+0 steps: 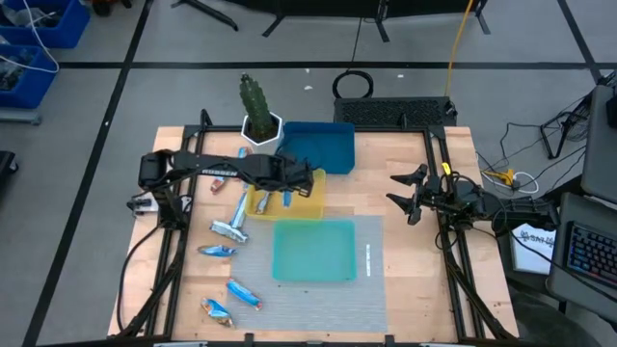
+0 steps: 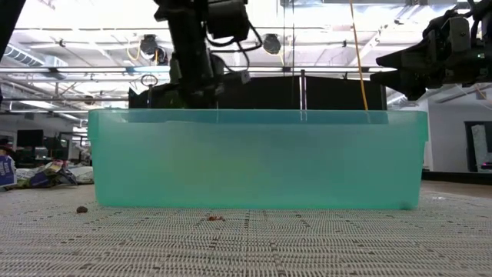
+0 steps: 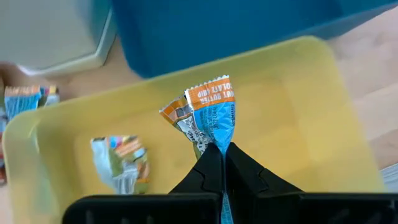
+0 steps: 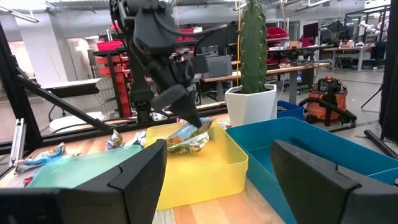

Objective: Pick and place Granola Bars by type
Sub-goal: Put the yellow granola bar into the yellow bin

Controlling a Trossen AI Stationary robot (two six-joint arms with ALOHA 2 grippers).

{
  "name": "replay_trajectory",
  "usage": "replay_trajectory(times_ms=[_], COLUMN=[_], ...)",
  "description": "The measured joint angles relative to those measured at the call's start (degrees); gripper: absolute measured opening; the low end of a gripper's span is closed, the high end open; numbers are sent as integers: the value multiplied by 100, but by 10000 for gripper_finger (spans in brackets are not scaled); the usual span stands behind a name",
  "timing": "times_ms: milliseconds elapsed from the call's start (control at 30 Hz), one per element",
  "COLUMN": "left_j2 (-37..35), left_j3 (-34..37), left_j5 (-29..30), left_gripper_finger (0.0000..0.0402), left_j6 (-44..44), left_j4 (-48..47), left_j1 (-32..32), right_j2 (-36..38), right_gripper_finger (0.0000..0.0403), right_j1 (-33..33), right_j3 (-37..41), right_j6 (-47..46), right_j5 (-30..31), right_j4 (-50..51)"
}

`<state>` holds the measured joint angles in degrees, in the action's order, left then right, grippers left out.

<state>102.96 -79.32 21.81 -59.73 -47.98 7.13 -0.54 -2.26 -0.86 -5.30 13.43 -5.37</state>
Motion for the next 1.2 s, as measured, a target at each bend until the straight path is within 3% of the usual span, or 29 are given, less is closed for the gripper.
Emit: replay_trajectory(times_ms=[533, 1033, 1200], left_j2=[-103, -103, -103], left_j3=[1256, 1389, 1389], left_j5=[-455, -492, -481], left_gripper_finger=[6, 10, 44], left_j6=[203, 372, 381], left_j4=[773, 962, 961], left_j1=[72, 120, 120], right_j2=[-2, 0, -1], right_gripper_finger=[279, 279, 279], right_j1=[-1, -1, 0], right_j3=[-1, 0, -1], right_j6=[1, 1, 0], right_j5=[0, 0, 0], right_j4=[0, 0, 0])
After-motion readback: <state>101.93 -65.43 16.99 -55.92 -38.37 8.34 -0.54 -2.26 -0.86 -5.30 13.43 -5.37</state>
